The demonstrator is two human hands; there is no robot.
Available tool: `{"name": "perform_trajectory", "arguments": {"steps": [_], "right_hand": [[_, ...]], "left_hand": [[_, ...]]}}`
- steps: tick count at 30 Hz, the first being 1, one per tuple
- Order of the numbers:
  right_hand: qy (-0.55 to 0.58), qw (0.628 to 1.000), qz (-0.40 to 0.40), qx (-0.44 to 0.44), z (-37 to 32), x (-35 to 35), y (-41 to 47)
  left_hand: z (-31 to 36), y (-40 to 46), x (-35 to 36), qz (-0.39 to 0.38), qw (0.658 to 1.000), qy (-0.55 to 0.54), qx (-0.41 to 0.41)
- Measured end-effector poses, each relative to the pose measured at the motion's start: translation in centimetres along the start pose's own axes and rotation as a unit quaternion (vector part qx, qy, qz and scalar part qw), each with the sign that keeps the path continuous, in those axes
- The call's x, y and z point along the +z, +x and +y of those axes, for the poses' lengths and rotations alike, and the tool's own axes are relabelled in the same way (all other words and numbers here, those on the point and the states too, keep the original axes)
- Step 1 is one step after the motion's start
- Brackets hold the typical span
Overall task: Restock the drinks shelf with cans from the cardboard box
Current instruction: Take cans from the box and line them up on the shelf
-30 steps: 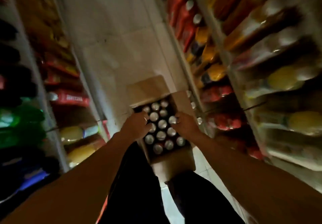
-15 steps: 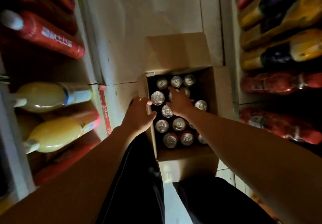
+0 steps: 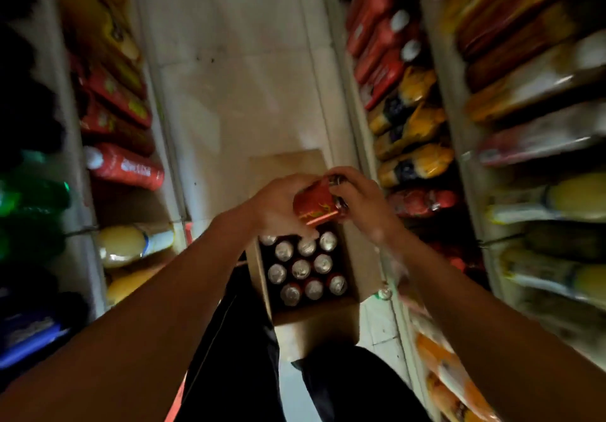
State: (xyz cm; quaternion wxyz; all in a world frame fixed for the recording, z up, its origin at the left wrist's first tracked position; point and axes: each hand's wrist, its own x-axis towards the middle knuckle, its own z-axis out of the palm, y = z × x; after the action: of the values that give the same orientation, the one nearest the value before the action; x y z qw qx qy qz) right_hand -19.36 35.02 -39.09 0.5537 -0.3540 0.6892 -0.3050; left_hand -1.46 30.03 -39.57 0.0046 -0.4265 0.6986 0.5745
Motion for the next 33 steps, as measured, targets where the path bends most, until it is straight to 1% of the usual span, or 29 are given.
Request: {"name": "perform_trajectory", "arguments": {"steps": [2, 4, 5, 7, 8, 10, 11, 13, 15, 18, 22, 24, 27, 28, 31, 33], "right_hand": [[0.058, 0.997, 0.011, -0.04, -8.6, -3.5, -4.0], [0.054, 0.993, 0.041, -0.095, -16.3, -7.3, -8.1], [0.038, 0.992, 0.059, -0.108, -18.6, -8.3, -9.7], [0.023, 0.977, 0.13, -0.167, -25.5, -13.0, -14.8], [0.022, 0.975, 0.136, -0.176, -26.6, -13.5, -15.7], [0.028, 0.966, 0.16, -0.201, -29.7, -15.4, -18.8], [0.034, 0.955, 0.189, -0.225, -31.9, -18.0, -21.8], [0.052, 0.951, 0.195, -0.233, -33.4, -18.8, -23.4], [0.05, 0.925, 0.268, -0.264, -35.2, -21.9, -26.9], [0.059, 0.896, 0.344, -0.276, -36.6, -25.2, -29.4], [0.022, 0.855, 0.451, -0.256, -36.3, -28.8, -31.1], [0.051, 0.84, 0.482, -0.243, -35.3, -30.2, -31.2], [0.056, 0.836, 0.5, -0.22, -34.1, -31.2, -31.0], [0.055, 0.838, 0.501, -0.209, -33.7, -31.6, -30.9], [0.039, 0.853, 0.488, -0.182, -33.0, -32.6, -30.7], [0.019, 0.852, 0.495, -0.168, -32.6, -33.6, -30.0]], "left_hand": [[8.0, -0.8, -4.1, -0.014, 0.999, 0.039, 0.034], [16.3, -2.0, -7.3, -0.013, 0.996, 0.032, 0.079], [19.1, -2.8, -8.3, -0.018, 0.996, 0.02, 0.087], [28.5, -4.8, -10.3, -0.019, 0.991, 0.01, 0.132], [29.6, -5.0, -10.5, -0.009, 0.989, -0.01, 0.145], [34.6, -6.2, -11.4, 0.004, 0.983, -0.042, 0.177], [39.4, -7.0, -12.0, 0.009, 0.979, -0.026, 0.204], [42.4, -7.1, -12.6, 0.023, 0.975, -0.036, 0.22], [48.5, -7.6, -12.0, 0.031, 0.963, 0.018, 0.268], [54.0, -8.0, -10.3, 0.032, 0.952, 0.033, 0.304], [58.4, -7.4, -7.1, 0.049, 0.929, 0.092, 0.355], [59.8, -6.5, -5.6, 0.049, 0.921, 0.104, 0.373], [60.2, -4.7, -3.7, 0.057, 0.917, 0.104, 0.382], [60.3, -4.3, -3.1, 0.059, 0.913, 0.105, 0.39], [60.4, -4.1, -2.0, 0.036, 0.906, 0.117, 0.404], [60.1, -3.2, -1.9, 0.042, 0.895, 0.171, 0.41]]}}
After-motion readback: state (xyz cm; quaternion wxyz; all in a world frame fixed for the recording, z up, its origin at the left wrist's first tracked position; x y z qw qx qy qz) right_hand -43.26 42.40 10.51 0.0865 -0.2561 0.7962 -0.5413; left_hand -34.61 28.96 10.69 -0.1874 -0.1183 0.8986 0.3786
